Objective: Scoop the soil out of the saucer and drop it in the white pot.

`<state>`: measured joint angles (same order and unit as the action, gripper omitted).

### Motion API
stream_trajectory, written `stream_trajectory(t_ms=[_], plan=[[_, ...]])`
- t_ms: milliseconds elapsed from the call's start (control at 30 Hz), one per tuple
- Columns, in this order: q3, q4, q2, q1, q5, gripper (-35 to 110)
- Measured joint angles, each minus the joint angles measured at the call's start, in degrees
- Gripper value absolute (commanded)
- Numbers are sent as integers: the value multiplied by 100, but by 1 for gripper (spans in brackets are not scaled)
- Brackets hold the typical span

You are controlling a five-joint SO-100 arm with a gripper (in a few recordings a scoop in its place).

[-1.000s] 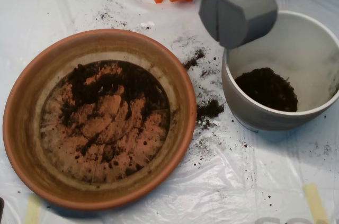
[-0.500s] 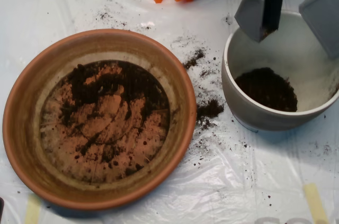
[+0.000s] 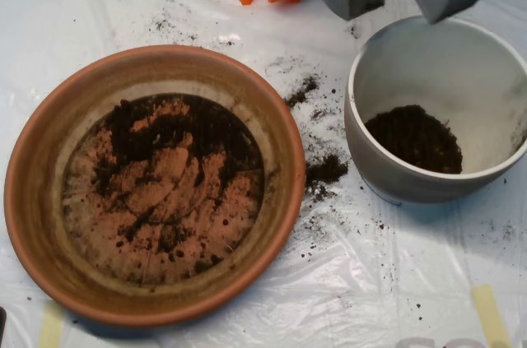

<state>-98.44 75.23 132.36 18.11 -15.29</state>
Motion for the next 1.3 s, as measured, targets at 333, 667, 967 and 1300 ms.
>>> stream_trajectory(t_ms=[333,667,967,1300], plan=[[-3138,-606,3146,-466,-193,30],[-5265,-747,5484,-782,141,23],[-5748,-914,5511,-1072,343,2],[-6732,-1327,5511,-378,360,0]])
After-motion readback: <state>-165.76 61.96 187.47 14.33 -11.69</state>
